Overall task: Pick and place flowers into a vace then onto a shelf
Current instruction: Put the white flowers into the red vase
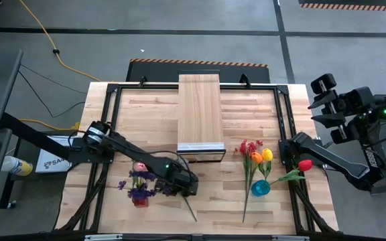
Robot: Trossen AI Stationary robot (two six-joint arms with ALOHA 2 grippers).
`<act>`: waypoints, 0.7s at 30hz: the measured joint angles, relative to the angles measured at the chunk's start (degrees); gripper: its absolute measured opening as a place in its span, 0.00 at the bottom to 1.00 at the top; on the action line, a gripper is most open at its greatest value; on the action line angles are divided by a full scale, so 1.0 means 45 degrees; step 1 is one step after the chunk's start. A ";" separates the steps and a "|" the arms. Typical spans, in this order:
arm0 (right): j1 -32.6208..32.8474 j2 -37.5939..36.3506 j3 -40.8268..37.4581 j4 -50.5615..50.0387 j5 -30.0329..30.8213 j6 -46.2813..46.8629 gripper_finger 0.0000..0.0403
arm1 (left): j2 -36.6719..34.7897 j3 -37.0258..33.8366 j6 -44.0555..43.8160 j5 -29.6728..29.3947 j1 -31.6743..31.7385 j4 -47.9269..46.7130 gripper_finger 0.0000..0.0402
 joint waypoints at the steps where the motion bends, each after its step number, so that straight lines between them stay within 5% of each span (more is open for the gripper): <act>1: -0.0002 0.0000 -0.0001 0.0000 0.0007 0.0000 0.28 | 0.0114 0.0038 0.0000 0.0005 0.0000 0.0411 0.69; 21: 0.0001 0.0000 -0.0003 0.0000 0.0086 0.0000 0.28 | 0.0715 0.0070 -0.0352 0.0100 0.0019 0.0393 0.54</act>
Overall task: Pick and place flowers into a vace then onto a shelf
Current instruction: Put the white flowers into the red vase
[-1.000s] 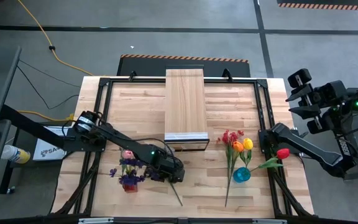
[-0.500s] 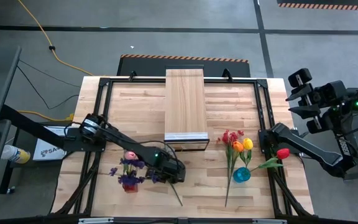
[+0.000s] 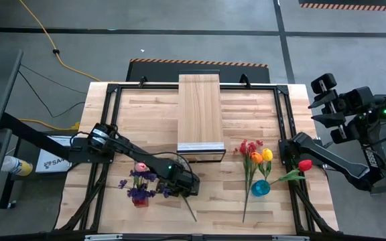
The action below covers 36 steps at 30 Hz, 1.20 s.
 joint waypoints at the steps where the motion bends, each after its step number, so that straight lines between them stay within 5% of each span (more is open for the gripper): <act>1: -0.0002 0.0000 0.0003 0.0000 0.0000 0.0000 0.28 | 0.0002 -0.0002 -0.0005 0.0013 0.0000 -0.0023 0.52; 23: 0.0000 0.0000 0.0000 0.0000 -0.0005 0.0049 0.28 | 0.0044 0.0092 -0.0986 -0.0359 -0.0024 -0.0518 0.08; 36: -0.0002 0.0000 0.0003 -0.0004 -0.0005 0.0049 0.28 | 0.0143 0.1194 -0.0527 -0.1164 -0.0019 -0.0875 0.07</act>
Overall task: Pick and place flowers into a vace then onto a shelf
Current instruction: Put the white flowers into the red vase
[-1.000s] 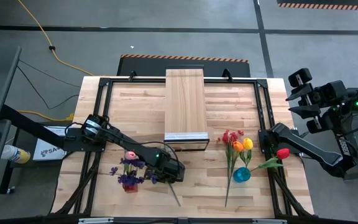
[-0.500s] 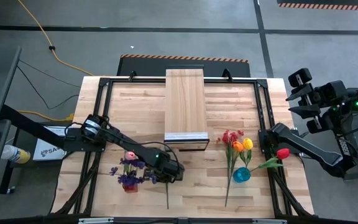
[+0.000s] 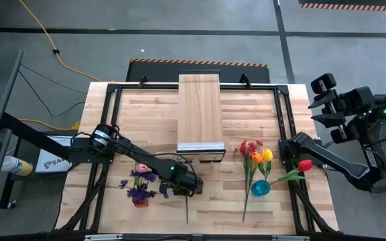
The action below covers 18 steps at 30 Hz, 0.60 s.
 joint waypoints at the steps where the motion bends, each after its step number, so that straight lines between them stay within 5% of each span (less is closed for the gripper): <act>1: 0.0003 0.0000 -0.0003 0.0002 0.0000 0.0000 0.28 | 0.0000 0.0096 0.0173 0.0005 0.0000 -0.0005 0.07; 18: 0.0003 0.0000 0.0000 0.0003 0.0000 0.0000 0.28 | -0.0049 0.1866 0.2750 0.0318 0.0000 -0.0215 0.07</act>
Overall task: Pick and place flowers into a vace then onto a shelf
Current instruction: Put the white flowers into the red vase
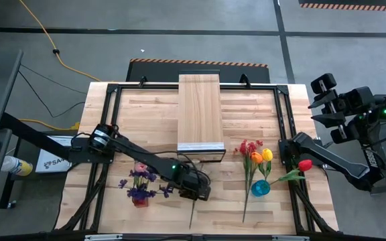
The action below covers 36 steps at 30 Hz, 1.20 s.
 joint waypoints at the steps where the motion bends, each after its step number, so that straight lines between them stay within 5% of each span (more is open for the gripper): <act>1: 0.0002 0.0000 -0.0001 -0.0004 0.0000 0.0000 0.28 | 0.0000 0.0102 0.0104 -0.0001 0.0000 -0.0002 0.07; 36: 0.0002 -0.0005 0.0000 -0.0004 0.0194 0.0049 0.28 | -0.0034 0.3779 0.1365 0.2589 -0.0005 -0.1023 0.07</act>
